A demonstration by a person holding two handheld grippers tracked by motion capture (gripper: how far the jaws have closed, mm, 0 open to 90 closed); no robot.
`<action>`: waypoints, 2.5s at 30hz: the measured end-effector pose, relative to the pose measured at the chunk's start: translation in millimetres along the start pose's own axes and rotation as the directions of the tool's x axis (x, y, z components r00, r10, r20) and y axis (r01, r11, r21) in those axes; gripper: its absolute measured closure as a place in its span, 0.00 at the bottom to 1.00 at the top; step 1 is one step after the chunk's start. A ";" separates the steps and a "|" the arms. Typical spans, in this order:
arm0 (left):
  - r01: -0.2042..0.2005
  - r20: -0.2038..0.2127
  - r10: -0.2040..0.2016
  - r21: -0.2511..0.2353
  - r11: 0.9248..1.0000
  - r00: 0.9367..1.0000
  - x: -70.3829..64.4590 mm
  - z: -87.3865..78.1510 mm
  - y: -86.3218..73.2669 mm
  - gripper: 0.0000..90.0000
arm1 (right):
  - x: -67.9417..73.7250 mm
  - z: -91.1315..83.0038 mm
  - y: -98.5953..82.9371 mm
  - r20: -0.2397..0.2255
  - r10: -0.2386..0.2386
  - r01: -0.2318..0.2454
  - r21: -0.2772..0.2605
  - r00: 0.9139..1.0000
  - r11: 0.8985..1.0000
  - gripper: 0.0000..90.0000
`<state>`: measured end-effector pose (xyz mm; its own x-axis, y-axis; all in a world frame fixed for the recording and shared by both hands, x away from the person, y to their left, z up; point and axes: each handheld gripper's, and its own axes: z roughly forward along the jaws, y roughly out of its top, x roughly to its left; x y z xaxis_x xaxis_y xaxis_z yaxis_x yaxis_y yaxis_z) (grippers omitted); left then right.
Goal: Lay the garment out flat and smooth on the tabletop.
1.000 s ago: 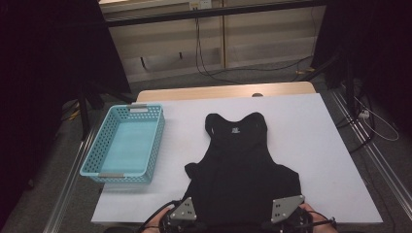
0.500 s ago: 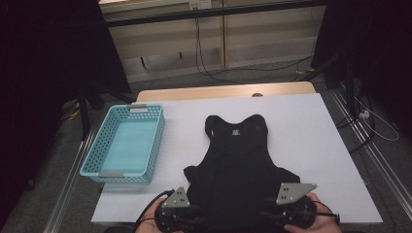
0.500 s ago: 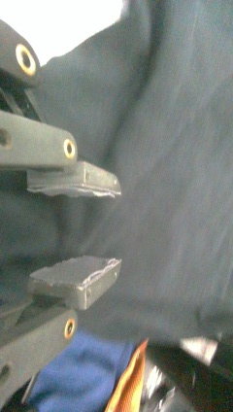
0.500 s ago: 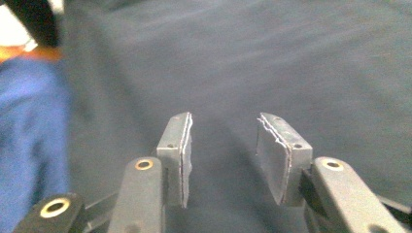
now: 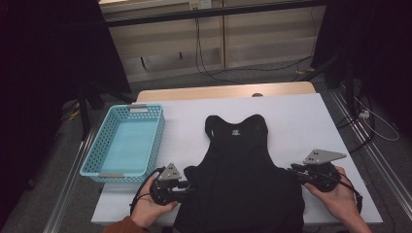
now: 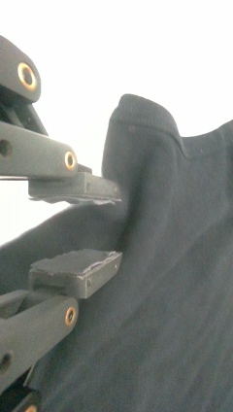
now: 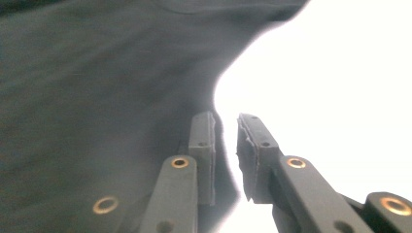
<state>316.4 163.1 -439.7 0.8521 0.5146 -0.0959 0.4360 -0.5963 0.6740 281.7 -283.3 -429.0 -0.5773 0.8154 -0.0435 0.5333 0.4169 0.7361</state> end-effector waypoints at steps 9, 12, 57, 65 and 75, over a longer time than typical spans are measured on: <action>-0.030 0.007 0.030 0.014 0.999 1.000 -6.8 7.6 -3.5 0.88 | -10.3 2.3 -11.4 0.021 0.060 -0.060 0.024 0.998 0.998 0.80; -0.007 0.005 0.007 0.031 0.999 1.000 -9.5 5.5 -2.6 0.99 | -10.1 1.1 -11.6 0.006 0.075 -0.075 0.008 0.997 0.997 0.75; -0.018 0.004 0.018 -0.010 1.000 1.000 -12.2 20.5 6.8 0.43 | -5.9 11.5 -5.8 -0.032 0.042 -0.040 0.063 0.999 0.997 0.91; -0.032 -0.011 0.032 -0.005 0.999 0.999 -12.9 18.5 5.2 0.43 | -9.8 10.8 -10.2 0.016 0.039 -0.041 0.109 0.999 0.993 0.92; -0.035 -0.003 0.035 0.000 0.999 0.999 -15.1 19.0 5.6 0.81 | -5.3 -1.7 -20.2 0.061 0.025 -0.034 0.156 0.998 0.987 0.94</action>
<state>311.5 140.3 -448.5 0.8658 0.4956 -0.0700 0.4060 -0.6136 0.6773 273.0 -296.7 -442.5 -0.5254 0.8483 -0.0663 0.6424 0.4466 0.6228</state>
